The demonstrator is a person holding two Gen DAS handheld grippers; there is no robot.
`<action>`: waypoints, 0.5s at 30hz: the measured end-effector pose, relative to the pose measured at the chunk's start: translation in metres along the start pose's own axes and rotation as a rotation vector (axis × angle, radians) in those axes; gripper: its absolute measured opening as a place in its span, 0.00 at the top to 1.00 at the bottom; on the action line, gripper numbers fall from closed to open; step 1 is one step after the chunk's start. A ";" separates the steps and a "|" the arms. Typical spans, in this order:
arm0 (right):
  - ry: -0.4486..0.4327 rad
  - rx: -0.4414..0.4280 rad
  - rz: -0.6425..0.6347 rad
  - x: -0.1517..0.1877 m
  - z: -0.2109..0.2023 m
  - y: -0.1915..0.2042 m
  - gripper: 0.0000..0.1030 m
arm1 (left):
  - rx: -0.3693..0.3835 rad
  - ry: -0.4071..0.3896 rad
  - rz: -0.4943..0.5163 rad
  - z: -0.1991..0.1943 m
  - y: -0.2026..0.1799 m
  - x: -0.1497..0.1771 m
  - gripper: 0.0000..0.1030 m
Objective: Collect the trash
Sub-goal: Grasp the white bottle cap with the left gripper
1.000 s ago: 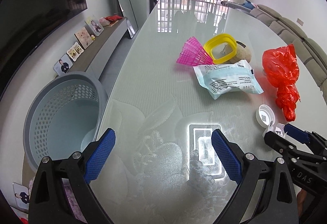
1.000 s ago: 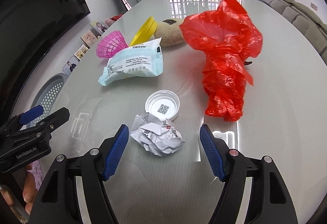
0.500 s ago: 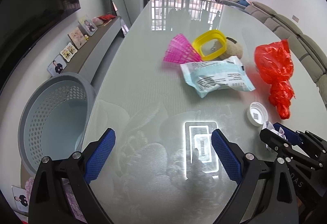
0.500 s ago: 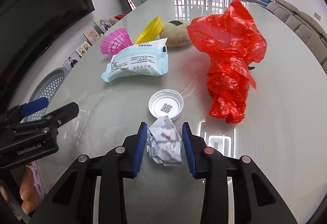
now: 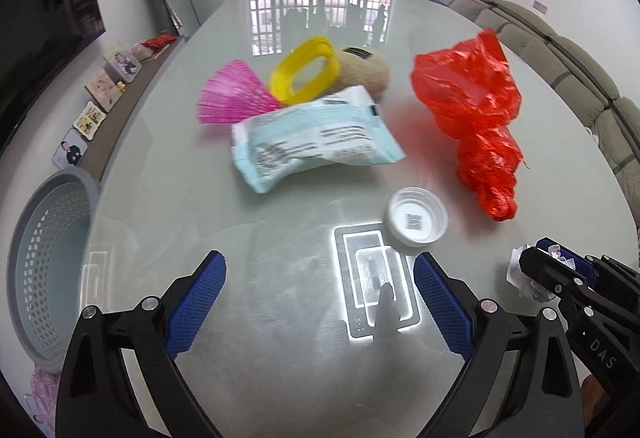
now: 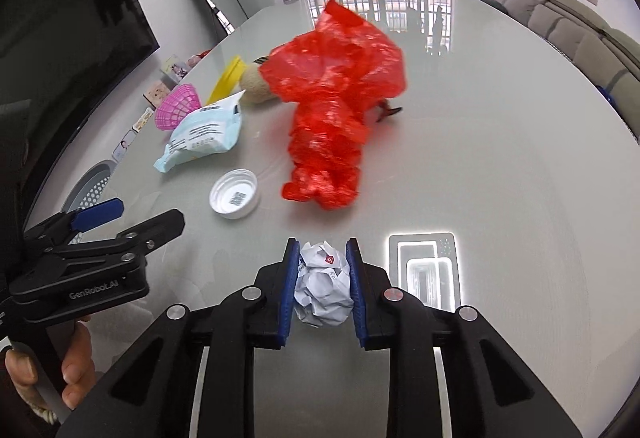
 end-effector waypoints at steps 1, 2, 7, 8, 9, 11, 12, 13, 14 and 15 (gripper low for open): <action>-0.001 -0.002 0.008 0.001 -0.001 -0.005 0.77 | 0.000 0.007 0.010 0.004 -0.005 -0.001 0.10; -0.002 -0.003 0.014 0.002 -0.002 -0.009 0.77 | 0.001 0.012 0.014 0.007 -0.008 -0.001 0.10; -0.004 -0.015 0.045 0.001 -0.001 -0.020 0.77 | 0.015 0.036 0.013 0.024 -0.018 -0.007 0.10; -0.004 -0.017 0.050 0.002 -0.001 -0.022 0.77 | 0.015 0.042 0.012 0.028 -0.020 -0.008 0.09; -0.004 -0.019 0.053 0.002 -0.001 -0.023 0.77 | 0.014 0.045 0.012 0.030 -0.020 -0.009 0.09; -0.002 -0.024 0.061 0.004 0.000 -0.027 0.77 | 0.009 0.052 0.014 0.036 -0.022 -0.011 0.09; -0.001 -0.026 0.065 0.004 0.000 -0.028 0.77 | 0.002 0.050 0.020 0.038 -0.023 -0.013 0.10; 0.001 -0.027 0.070 0.004 0.001 -0.029 0.77 | -0.004 0.048 0.025 0.039 -0.024 -0.014 0.10; 0.003 -0.028 0.073 0.004 0.001 -0.031 0.77 | -0.006 0.047 0.030 0.039 -0.025 -0.015 0.12; 0.004 -0.028 0.077 0.005 0.002 -0.032 0.77 | -0.008 0.046 0.034 0.040 -0.027 -0.016 0.15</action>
Point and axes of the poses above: each gripper's, at about its wrist camera, not at the fingertips, and z roughly the way its jaws point, y to its left, x to its underside, the point moved 5 cm from there along z, roughly the way its jaws point, and after that the axes turned 14 degrees about x, right-handed, at the moved point
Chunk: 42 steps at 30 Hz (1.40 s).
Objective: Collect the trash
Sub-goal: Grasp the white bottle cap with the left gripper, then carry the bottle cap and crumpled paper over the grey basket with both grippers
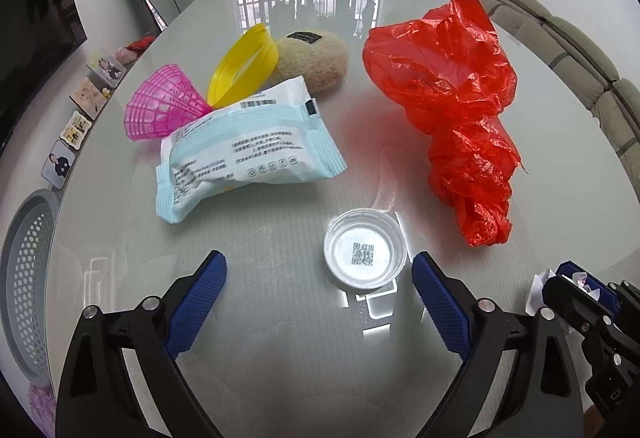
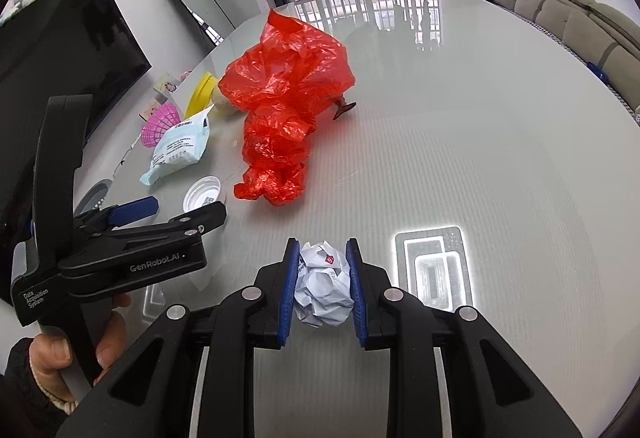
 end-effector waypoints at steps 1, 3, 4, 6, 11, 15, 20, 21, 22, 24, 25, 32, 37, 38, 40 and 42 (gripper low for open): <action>0.002 -0.001 0.003 0.000 0.001 -0.001 0.77 | -0.003 -0.005 0.006 0.000 -0.001 -0.001 0.18; 0.002 0.001 0.007 0.000 0.001 -0.002 0.77 | 0.005 -0.014 0.022 -0.002 -0.007 -0.002 0.40; 0.002 0.001 0.009 0.000 0.002 -0.002 0.77 | 0.012 -0.015 0.033 -0.003 -0.009 0.000 0.45; 0.002 0.002 0.011 0.001 0.002 -0.002 0.77 | 0.024 -0.017 0.042 -0.006 -0.011 0.002 0.62; 0.002 0.005 0.008 0.001 0.002 0.000 0.77 | 0.045 -0.025 0.025 -0.015 -0.007 0.008 0.62; -0.002 0.003 -0.001 0.002 -0.002 0.006 0.77 | 0.030 -0.048 0.013 -0.029 0.006 0.014 0.62; -0.013 0.004 -0.041 0.000 -0.009 0.025 0.77 | -0.006 -0.079 -0.011 -0.049 0.026 0.025 0.62; -0.014 0.001 -0.050 0.000 -0.010 0.030 0.77 | -0.012 -0.086 -0.016 -0.052 0.031 0.026 0.62; -0.016 -0.002 -0.062 -0.001 -0.011 0.037 0.77 | -0.015 -0.094 -0.024 -0.056 0.040 0.027 0.62; -0.023 -0.013 -0.088 -0.002 -0.014 0.054 0.77 | -0.020 -0.109 -0.044 -0.065 0.052 0.030 0.62; -0.024 -0.020 -0.098 -0.002 -0.014 0.062 0.77 | -0.025 -0.116 -0.051 -0.068 0.056 0.031 0.62; -0.031 -0.096 -0.198 -0.009 -0.009 0.142 0.78 | -0.084 -0.155 -0.128 -0.096 0.113 0.049 0.62; -0.043 -0.184 -0.282 -0.017 -0.003 0.216 0.77 | -0.154 -0.167 -0.218 -0.114 0.170 0.072 0.62; -0.044 -0.203 -0.298 -0.018 -0.003 0.229 0.77 | -0.167 -0.168 -0.239 -0.118 0.181 0.077 0.62; -0.043 -0.243 -0.332 -0.018 -0.001 0.259 0.77 | -0.200 -0.170 -0.281 -0.125 0.206 0.084 0.62; -0.030 -0.274 -0.375 -0.016 0.000 0.286 0.77 | -0.228 -0.177 -0.318 -0.132 0.229 0.091 0.62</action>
Point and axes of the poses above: each gripper's, at about its wrist camera, not at the fingertips, and z roughly the way its jaws point, y to its left, x to its underside, the point moved 5 cm from there along z, roughly the way its jaws point, and after that the axes turned 14 degrees about x, right-handed, at the moved point
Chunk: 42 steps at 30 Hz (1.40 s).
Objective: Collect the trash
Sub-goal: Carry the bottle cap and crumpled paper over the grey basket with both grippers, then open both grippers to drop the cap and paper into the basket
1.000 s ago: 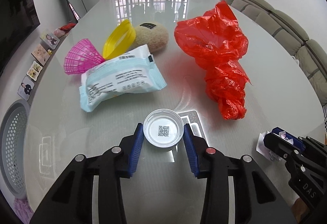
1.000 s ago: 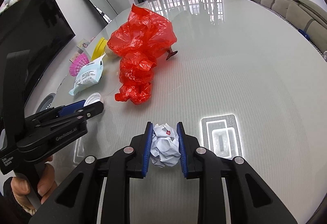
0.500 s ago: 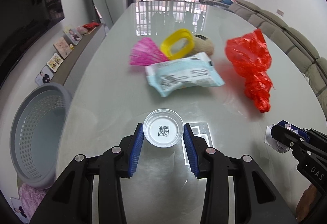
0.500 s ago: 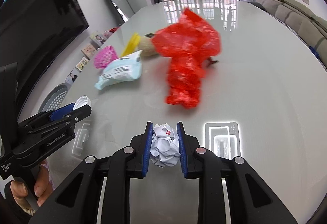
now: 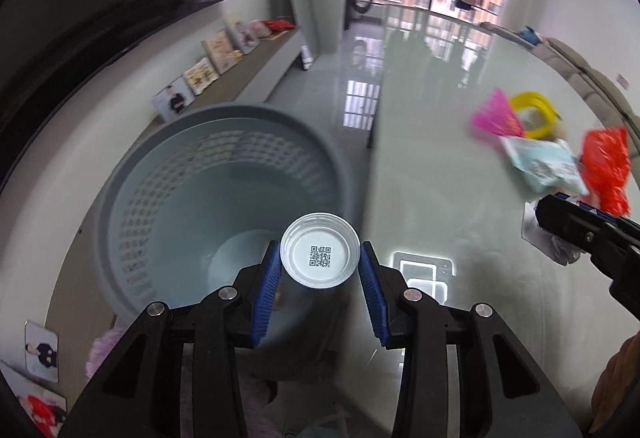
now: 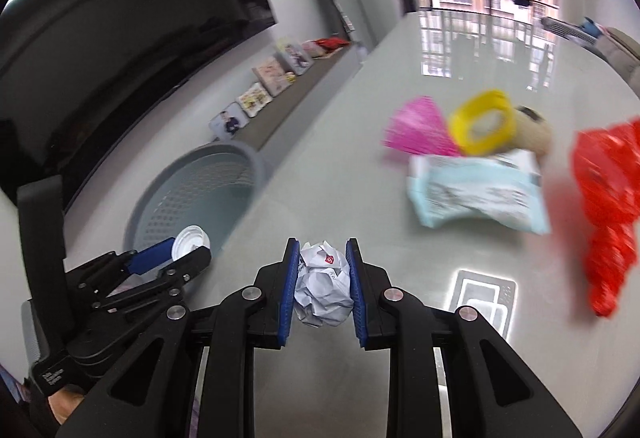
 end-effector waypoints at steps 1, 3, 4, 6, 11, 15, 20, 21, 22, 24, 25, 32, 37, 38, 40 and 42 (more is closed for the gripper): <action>0.004 -0.009 -0.022 -0.003 0.003 0.012 0.77 | -0.016 -0.007 -0.022 -0.002 0.014 -0.001 0.62; 0.014 -0.023 -0.065 -0.009 0.011 0.033 0.77 | -0.039 -0.014 -0.066 -0.005 0.039 -0.003 0.62; 0.021 -0.031 -0.082 -0.013 0.016 0.043 0.77 | -0.048 -0.017 -0.083 -0.007 0.047 -0.003 0.62; 0.037 -0.050 -0.116 -0.020 0.026 0.063 0.77 | -0.064 -0.022 -0.112 -0.010 0.065 -0.004 0.62; 0.058 -0.080 -0.179 -0.034 0.049 0.106 0.77 | -0.104 -0.034 -0.148 -0.015 0.100 -0.006 0.62; 0.078 -0.102 -0.211 -0.040 0.064 0.132 0.78 | -0.123 -0.039 -0.164 -0.017 0.116 -0.004 0.62; 0.098 -0.113 -0.242 -0.043 0.081 0.151 0.78 | -0.131 -0.032 -0.186 -0.017 0.134 -0.003 0.62; 0.101 -0.114 -0.244 -0.041 0.083 0.153 0.78 | -0.134 -0.031 -0.190 -0.016 0.136 -0.003 0.62; 0.105 -0.112 -0.247 -0.041 0.086 0.154 0.77 | -0.136 -0.030 -0.192 -0.016 0.139 -0.002 0.62; 0.113 -0.111 -0.247 -0.038 0.088 0.154 0.77 | -0.137 -0.030 -0.195 -0.015 0.142 -0.003 0.62; 0.117 -0.109 -0.245 -0.037 0.091 0.154 0.77 | -0.137 -0.029 -0.197 -0.013 0.143 -0.004 0.62; 0.114 -0.097 -0.239 -0.034 0.094 0.154 0.77 | -0.130 -0.028 -0.216 -0.013 0.145 -0.003 0.61; 0.114 -0.099 -0.219 -0.035 0.093 0.148 0.76 | -0.130 -0.032 -0.214 -0.013 0.145 -0.002 0.59; 0.113 -0.099 -0.216 -0.035 0.092 0.147 0.76 | -0.131 -0.034 -0.214 -0.013 0.146 -0.003 0.53; 0.104 -0.097 -0.210 -0.036 0.090 0.144 0.75 | -0.132 -0.041 -0.214 -0.015 0.146 -0.004 0.46; 0.100 -0.100 -0.208 -0.036 0.089 0.142 0.73 | -0.133 -0.044 -0.214 -0.016 0.145 -0.004 0.40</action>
Point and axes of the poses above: each gripper's, at about its wrist camera, not at the fingertips, and z roughly the way its jaws point, y to its left, x to its underside, the point moved 5 cm from there along z, roughly the way its jaws point, and after that the axes turned 14 degrees about x, right-handed, at the moved point
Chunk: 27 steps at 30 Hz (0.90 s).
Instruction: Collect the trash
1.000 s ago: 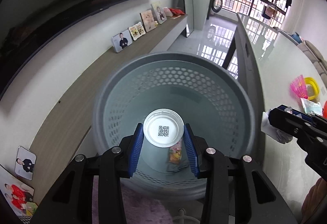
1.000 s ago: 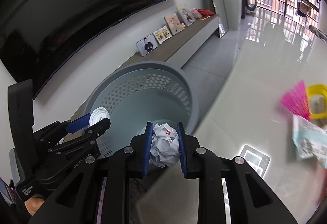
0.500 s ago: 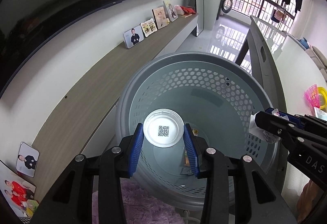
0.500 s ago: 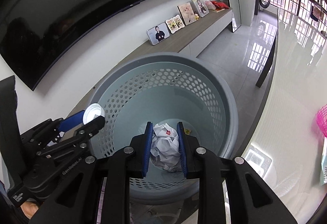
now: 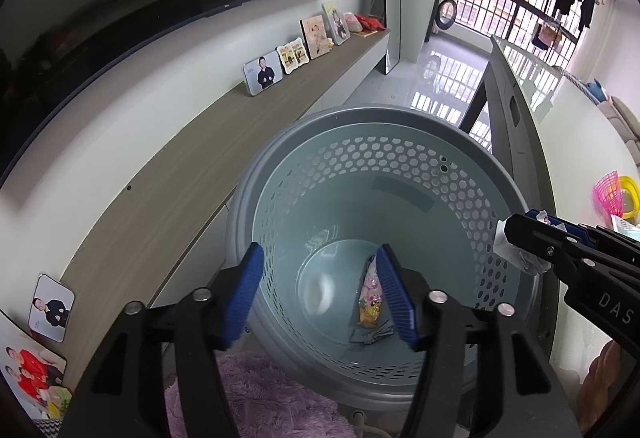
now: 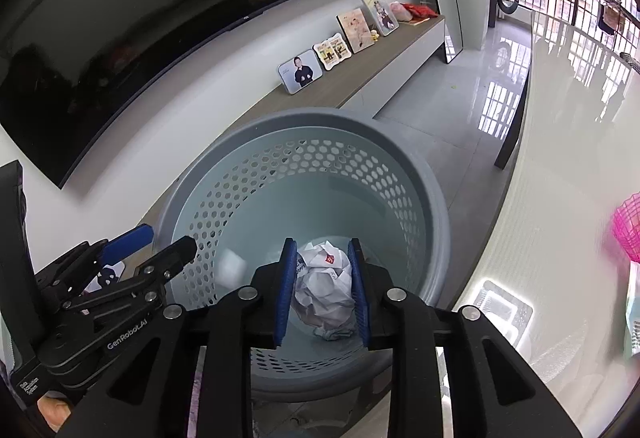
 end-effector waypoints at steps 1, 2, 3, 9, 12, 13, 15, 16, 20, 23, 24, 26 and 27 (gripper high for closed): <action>-0.005 0.000 0.006 0.000 -0.001 -0.001 0.64 | -0.003 -0.002 -0.001 0.000 0.000 0.000 0.38; -0.011 0.001 0.013 0.000 -0.002 -0.002 0.58 | -0.005 -0.004 -0.003 -0.001 0.001 0.000 0.34; -0.015 0.001 0.017 -0.001 -0.003 -0.002 0.57 | -0.004 -0.005 -0.005 -0.002 0.001 0.000 0.31; -0.016 0.001 0.018 -0.003 -0.003 -0.005 0.57 | -0.006 -0.010 -0.016 -0.004 0.004 0.000 0.31; -0.020 0.006 0.010 -0.003 -0.003 -0.003 0.57 | -0.005 -0.009 -0.018 -0.005 0.004 0.001 0.31; -0.021 0.007 0.009 -0.003 -0.003 -0.003 0.57 | -0.005 -0.010 -0.017 -0.005 0.004 0.001 0.31; -0.021 0.008 0.009 -0.003 -0.004 -0.003 0.57 | -0.004 -0.011 -0.017 -0.006 0.004 0.001 0.29; -0.021 0.008 0.008 -0.003 -0.004 -0.003 0.57 | -0.004 -0.013 -0.017 -0.006 0.005 0.001 0.29; -0.021 0.009 0.008 -0.003 -0.004 -0.003 0.57 | -0.005 -0.015 -0.016 -0.008 0.005 0.001 0.28; -0.024 0.012 0.004 -0.003 -0.004 -0.002 0.57 | -0.005 -0.016 -0.016 -0.009 0.004 0.001 0.26; -0.025 0.014 0.002 -0.003 -0.005 -0.001 0.57 | -0.005 -0.017 -0.017 -0.009 0.004 0.001 0.25; -0.029 0.018 -0.001 -0.002 -0.006 -0.001 0.57 | -0.005 -0.019 -0.020 -0.011 0.005 0.000 0.23; -0.031 0.020 -0.001 -0.002 -0.006 -0.001 0.56 | -0.006 -0.022 -0.020 -0.012 0.005 0.000 0.22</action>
Point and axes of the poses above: each gripper's, at about its wrist camera, not at the fingertips, and z roughly the way its jaws point, y to its left, x to its underside, the point moved 5 cm from there along z, roughly the way its jaws point, and after that the axes turned 14 degrees about x, right-handed, at the moved point
